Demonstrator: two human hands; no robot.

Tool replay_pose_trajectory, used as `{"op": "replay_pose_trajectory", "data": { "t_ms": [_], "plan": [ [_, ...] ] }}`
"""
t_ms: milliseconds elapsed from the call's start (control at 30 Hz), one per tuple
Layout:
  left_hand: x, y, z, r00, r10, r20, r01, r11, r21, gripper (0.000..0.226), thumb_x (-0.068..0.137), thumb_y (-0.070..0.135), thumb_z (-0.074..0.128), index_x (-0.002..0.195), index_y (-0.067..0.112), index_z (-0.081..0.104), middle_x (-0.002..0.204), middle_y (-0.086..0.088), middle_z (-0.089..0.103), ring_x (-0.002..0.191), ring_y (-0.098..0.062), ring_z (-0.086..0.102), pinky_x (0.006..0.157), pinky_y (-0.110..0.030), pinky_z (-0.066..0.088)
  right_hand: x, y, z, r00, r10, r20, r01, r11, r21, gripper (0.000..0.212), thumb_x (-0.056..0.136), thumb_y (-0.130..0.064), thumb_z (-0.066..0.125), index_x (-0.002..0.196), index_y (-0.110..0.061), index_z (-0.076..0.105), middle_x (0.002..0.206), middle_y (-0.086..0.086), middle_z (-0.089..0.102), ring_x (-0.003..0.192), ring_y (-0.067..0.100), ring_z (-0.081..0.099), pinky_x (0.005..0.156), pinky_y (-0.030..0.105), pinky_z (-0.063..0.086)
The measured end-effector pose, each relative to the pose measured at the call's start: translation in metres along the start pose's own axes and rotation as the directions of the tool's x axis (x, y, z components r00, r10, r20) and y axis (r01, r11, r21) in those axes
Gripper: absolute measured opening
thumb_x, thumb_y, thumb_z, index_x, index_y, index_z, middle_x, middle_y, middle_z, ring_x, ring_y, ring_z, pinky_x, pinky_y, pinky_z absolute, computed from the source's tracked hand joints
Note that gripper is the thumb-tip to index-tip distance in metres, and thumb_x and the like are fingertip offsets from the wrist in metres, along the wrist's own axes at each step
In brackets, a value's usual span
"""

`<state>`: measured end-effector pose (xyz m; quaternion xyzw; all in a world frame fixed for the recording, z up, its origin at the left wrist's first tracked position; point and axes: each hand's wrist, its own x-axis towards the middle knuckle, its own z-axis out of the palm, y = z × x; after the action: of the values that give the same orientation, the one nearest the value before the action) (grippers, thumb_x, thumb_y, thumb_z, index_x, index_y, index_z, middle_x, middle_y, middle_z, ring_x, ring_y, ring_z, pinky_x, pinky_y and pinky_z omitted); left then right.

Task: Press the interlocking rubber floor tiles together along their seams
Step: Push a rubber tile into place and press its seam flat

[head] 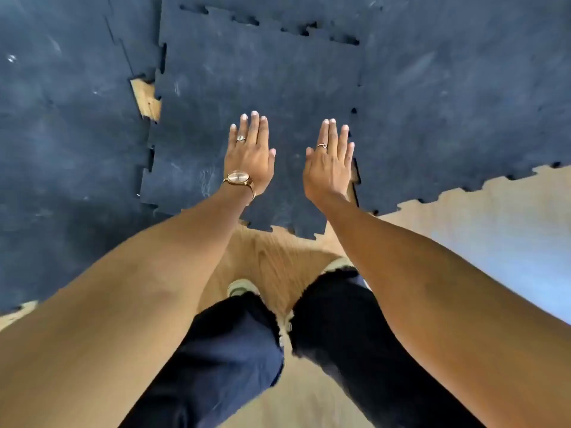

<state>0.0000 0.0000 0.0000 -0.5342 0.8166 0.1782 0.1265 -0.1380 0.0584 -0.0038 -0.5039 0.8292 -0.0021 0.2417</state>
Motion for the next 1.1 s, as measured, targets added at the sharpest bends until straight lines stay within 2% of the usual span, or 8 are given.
{"op": "replay_pose_trajectory", "data": {
  "t_ms": [167, 367, 433, 567, 667, 733, 867, 1100],
  "plan": [
    [0.057, -0.033, 0.088, 0.980, -0.152, -0.127, 0.143, 0.986, -0.080, 0.062, 0.101, 0.030, 0.033, 0.152, 0.006, 0.008, 0.160, -0.015, 0.006, 0.148, -0.032, 0.005, 0.120, -0.045, 0.005, 0.057, -0.008, 0.103, 0.999, 0.013, 0.037, -0.014, 1.000, 0.009, 0.059, 0.105, -0.034, 0.022, 0.154, -0.012, -0.004, 0.164, 0.002, -0.005, 0.149, 0.027, -0.010, 0.121, 0.047, -0.002],
    [0.119, -0.056, 0.127, 0.918, -0.240, -0.316, 0.202, 0.968, -0.148, 0.061, 0.100, 0.040, 0.032, 0.151, 0.011, 0.019, 0.160, -0.014, 0.012, 0.147, -0.033, 0.009, 0.119, -0.048, 0.005, 0.069, 0.002, 0.169, 0.950, -0.027, -0.312, 0.024, 1.000, -0.012, 0.060, 0.102, -0.036, 0.027, 0.155, -0.012, 0.013, 0.163, 0.005, 0.011, 0.150, 0.029, 0.004, 0.121, 0.050, 0.000],
    [0.138, -0.070, 0.124, 0.888, -0.281, -0.364, 0.239, 0.958, -0.157, 0.063, 0.099, 0.045, 0.032, 0.152, 0.012, 0.020, 0.160, -0.015, 0.013, 0.147, -0.033, 0.009, 0.119, -0.047, 0.004, 0.073, 0.003, 0.176, 0.932, -0.031, -0.360, 0.030, 1.000, -0.008, 0.061, 0.100, -0.037, 0.028, 0.154, -0.011, 0.018, 0.162, 0.006, 0.016, 0.149, 0.029, 0.008, 0.120, 0.051, 0.004],
    [0.169, -0.101, 0.097, 0.836, -0.400, -0.377, 0.344, 0.916, -0.209, 0.076, 0.095, 0.058, 0.031, 0.152, 0.010, 0.016, 0.159, -0.020, 0.010, 0.146, -0.037, 0.006, 0.119, -0.050, 0.005, 0.074, 0.005, 0.177, 0.909, -0.053, -0.413, 0.052, 0.999, -0.014, 0.060, 0.098, -0.039, 0.030, 0.151, -0.010, 0.028, 0.159, 0.006, 0.024, 0.148, 0.029, 0.017, 0.119, 0.049, 0.009],
    [0.172, -0.142, 0.083, 0.748, -0.576, -0.329, 0.509, 0.817, -0.273, 0.093, 0.086, 0.072, 0.032, 0.152, 0.009, 0.015, 0.157, -0.026, 0.009, 0.145, -0.042, 0.004, 0.116, -0.055, 0.003, 0.078, 0.004, 0.168, 0.904, -0.021, -0.426, 0.035, 0.999, 0.025, 0.058, 0.097, -0.041, 0.038, 0.147, -0.012, 0.039, 0.157, 0.007, 0.032, 0.144, 0.030, 0.028, 0.115, 0.046, 0.016],
    [0.164, -0.164, 0.084, 0.715, -0.636, -0.290, 0.569, 0.771, -0.288, 0.103, 0.079, 0.081, 0.029, 0.152, 0.011, 0.012, 0.157, -0.027, 0.006, 0.144, -0.045, 0.004, 0.115, -0.057, 0.004, 0.083, 0.007, 0.159, 0.906, 0.065, -0.419, -0.036, 0.996, 0.077, 0.059, 0.098, -0.045, 0.044, 0.149, -0.016, 0.036, 0.160, 0.010, 0.022, 0.144, 0.032, 0.023, 0.114, 0.048, 0.016],
    [0.155, -0.179, 0.085, 0.710, -0.650, -0.272, 0.577, 0.758, -0.305, 0.112, 0.070, 0.090, 0.027, 0.153, 0.017, 0.010, 0.156, -0.029, 0.000, 0.138, -0.050, 0.019, 0.111, -0.056, 0.018, 0.101, 0.012, 0.139, 0.873, 0.368, -0.321, -0.291, 0.920, 0.263, 0.080, 0.089, -0.065, 0.046, 0.154, -0.030, 0.016, 0.160, 0.023, -0.005, 0.147, 0.037, -0.008, 0.116, 0.055, -0.003],
    [0.155, -0.182, 0.076, 0.681, -0.683, -0.265, 0.596, 0.727, -0.342, 0.118, 0.060, 0.093, 0.034, 0.151, 0.020, 0.017, 0.144, -0.029, 0.030, 0.124, -0.050, 0.038, 0.104, -0.055, 0.029, 0.116, 0.020, 0.128, 0.856, 0.396, -0.332, -0.272, 0.892, 0.362, 0.088, 0.075, -0.069, 0.062, 0.149, -0.031, 0.033, 0.155, 0.025, 0.017, 0.147, 0.038, 0.001, 0.117, 0.052, -0.003]
  ]
}}
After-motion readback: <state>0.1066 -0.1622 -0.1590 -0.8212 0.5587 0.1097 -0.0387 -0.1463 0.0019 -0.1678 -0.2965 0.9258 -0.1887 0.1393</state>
